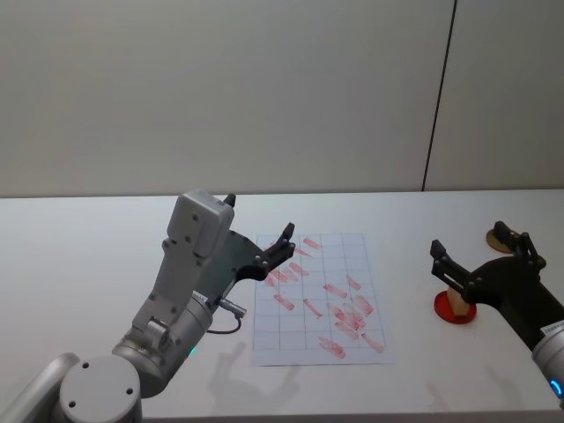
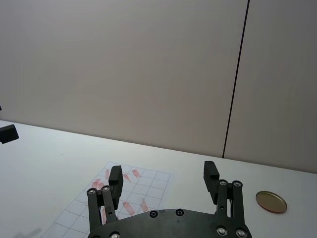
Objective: Use the one hand to pick up the stamp and affix it onto the A4 paper.
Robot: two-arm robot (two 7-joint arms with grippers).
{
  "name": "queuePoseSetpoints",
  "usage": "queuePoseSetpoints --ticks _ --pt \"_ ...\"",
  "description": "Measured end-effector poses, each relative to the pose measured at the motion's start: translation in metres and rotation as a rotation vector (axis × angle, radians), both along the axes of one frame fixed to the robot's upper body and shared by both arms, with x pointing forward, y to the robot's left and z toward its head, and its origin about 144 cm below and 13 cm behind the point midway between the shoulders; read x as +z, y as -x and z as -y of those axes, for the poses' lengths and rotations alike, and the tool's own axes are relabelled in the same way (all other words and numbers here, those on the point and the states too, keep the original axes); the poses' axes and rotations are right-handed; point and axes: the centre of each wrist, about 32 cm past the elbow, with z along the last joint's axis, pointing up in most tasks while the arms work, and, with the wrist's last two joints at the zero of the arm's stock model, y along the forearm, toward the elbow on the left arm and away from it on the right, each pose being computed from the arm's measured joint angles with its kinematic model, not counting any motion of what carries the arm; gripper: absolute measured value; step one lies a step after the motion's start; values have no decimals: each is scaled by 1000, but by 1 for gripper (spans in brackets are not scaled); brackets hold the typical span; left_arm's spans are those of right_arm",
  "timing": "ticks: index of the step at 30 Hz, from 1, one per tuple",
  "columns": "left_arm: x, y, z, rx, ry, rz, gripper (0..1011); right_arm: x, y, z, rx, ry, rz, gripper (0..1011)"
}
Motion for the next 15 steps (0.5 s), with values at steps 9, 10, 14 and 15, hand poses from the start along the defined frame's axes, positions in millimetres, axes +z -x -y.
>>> queuePoseSetpoints --ticks 9,10,14,15 --pt "0 0 0 0 0 0 993 0 0 0 0 0 0 1001" --pt "0 0 0 0 0 0 993 0 0 0 0 0 0 1001" --pt "0 0 0 0 0 0 993 0 0 0 0 0 0 1001" --pt "0 0 0 0 0 0 993 0 0 0 0 0 0 1001"
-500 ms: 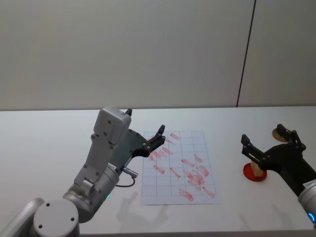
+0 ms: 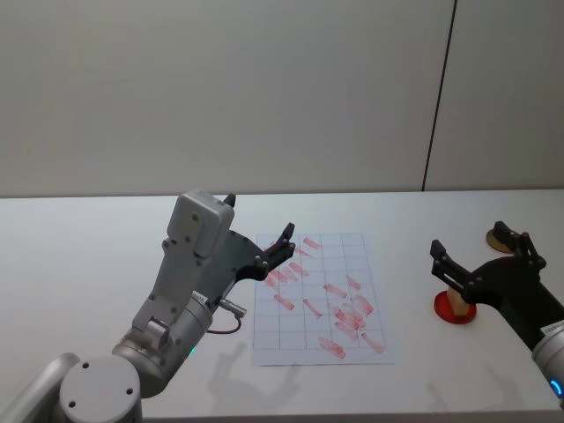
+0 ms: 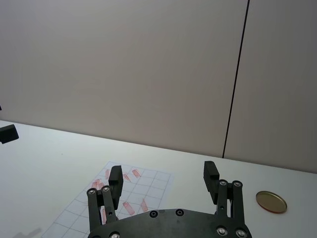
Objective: Use the one hand to pick up the stamp and affix it onto the A4 paper.
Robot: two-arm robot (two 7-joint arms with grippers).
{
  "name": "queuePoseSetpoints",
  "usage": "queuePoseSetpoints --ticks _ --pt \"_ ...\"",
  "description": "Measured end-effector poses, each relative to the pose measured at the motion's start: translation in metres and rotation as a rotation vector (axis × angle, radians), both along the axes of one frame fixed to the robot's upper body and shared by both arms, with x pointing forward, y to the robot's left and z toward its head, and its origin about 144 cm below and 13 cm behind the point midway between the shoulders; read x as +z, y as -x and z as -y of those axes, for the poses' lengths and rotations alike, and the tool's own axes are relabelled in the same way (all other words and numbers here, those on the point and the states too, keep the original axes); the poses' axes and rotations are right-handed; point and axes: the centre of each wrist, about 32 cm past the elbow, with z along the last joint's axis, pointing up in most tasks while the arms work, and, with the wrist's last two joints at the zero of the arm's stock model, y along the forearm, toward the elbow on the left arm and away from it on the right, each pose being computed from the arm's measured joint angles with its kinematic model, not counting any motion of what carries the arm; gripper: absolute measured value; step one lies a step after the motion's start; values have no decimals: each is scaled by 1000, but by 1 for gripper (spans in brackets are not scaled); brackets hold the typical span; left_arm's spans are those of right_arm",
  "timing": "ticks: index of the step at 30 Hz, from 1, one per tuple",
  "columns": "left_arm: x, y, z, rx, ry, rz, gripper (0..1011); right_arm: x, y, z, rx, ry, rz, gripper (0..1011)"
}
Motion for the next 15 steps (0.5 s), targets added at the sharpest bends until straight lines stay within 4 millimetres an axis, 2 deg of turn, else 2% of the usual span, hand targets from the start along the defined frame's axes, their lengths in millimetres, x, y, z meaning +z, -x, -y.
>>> queuePoseSetpoints --ticks 15 --pt "0 0 0 0 0 0 993 0 0 0 0 0 0 1001"
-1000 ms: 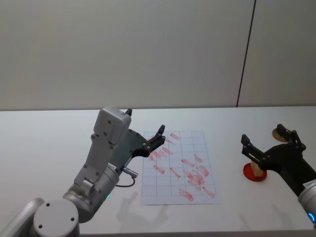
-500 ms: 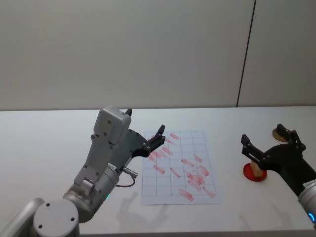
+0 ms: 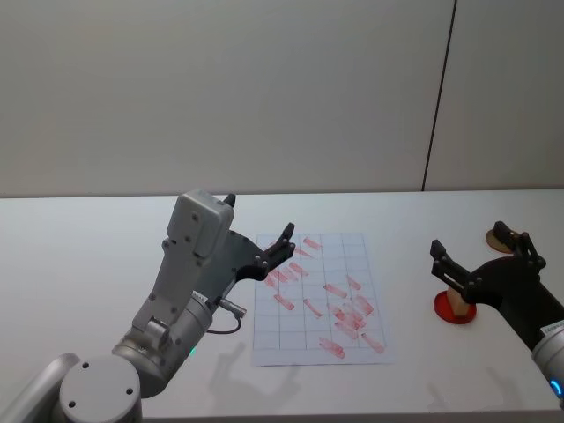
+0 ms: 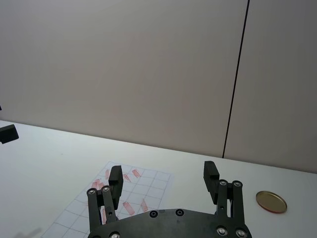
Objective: Use the one hand to pick up the stamp and affix it onto the A4 paper.
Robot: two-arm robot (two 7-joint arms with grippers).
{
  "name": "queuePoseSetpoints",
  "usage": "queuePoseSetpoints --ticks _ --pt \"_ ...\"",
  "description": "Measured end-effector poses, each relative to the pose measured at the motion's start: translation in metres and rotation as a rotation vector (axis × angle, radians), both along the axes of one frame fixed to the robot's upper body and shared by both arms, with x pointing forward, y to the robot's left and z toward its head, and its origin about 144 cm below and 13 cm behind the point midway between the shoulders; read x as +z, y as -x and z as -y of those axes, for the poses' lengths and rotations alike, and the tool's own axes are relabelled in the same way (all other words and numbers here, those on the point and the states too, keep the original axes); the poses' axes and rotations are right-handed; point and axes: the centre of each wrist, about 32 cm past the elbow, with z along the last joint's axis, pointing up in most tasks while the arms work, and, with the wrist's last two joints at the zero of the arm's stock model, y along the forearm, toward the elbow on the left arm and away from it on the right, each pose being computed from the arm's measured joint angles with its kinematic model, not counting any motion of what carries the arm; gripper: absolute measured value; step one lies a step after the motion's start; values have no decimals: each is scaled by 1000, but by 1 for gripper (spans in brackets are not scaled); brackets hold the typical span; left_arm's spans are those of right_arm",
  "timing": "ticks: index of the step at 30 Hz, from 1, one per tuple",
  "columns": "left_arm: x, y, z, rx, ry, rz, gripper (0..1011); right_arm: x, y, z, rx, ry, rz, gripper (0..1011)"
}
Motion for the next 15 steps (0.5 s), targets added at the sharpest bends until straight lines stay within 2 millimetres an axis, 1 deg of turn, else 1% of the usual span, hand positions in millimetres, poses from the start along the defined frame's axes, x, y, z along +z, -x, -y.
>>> queuePoseSetpoints --ticks 15 --pt "0 0 0 0 0 0 993 0 0 0 0 0 0 1001"
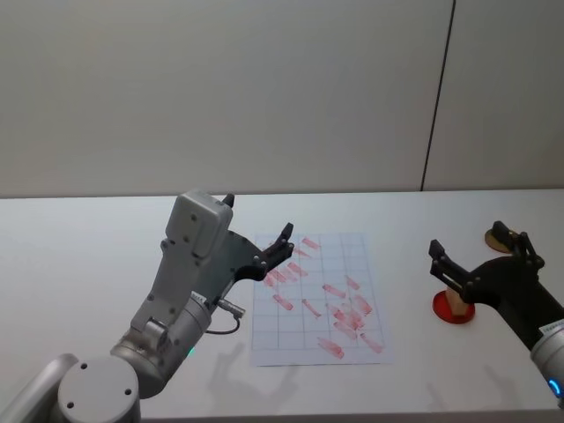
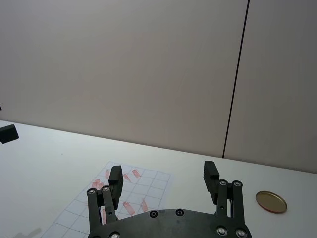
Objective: Use the one hand to pick up the stamp and affix it onto the A4 paper.
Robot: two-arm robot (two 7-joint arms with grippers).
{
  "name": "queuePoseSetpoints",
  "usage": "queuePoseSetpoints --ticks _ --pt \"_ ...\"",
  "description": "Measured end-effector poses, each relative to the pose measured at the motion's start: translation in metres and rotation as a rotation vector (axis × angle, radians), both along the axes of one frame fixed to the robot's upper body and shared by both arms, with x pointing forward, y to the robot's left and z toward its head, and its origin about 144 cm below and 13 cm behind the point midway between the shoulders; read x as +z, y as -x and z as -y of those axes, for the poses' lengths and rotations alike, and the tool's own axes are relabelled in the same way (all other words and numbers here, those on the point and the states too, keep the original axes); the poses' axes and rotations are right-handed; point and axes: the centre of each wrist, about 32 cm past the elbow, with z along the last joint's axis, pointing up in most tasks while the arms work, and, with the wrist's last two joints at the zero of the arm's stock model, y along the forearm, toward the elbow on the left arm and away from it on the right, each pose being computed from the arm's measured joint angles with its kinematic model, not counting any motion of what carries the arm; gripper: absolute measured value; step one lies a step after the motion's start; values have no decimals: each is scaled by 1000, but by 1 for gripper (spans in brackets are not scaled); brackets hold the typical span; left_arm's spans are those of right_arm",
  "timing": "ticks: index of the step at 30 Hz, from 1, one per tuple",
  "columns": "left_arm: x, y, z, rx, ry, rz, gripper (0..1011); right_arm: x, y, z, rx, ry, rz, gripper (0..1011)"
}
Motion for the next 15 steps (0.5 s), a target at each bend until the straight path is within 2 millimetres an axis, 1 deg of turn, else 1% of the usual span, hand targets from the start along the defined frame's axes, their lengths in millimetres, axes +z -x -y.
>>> queuePoseSetpoints --ticks 15 --pt "0 0 0 0 0 0 993 0 0 0 0 0 0 1001"
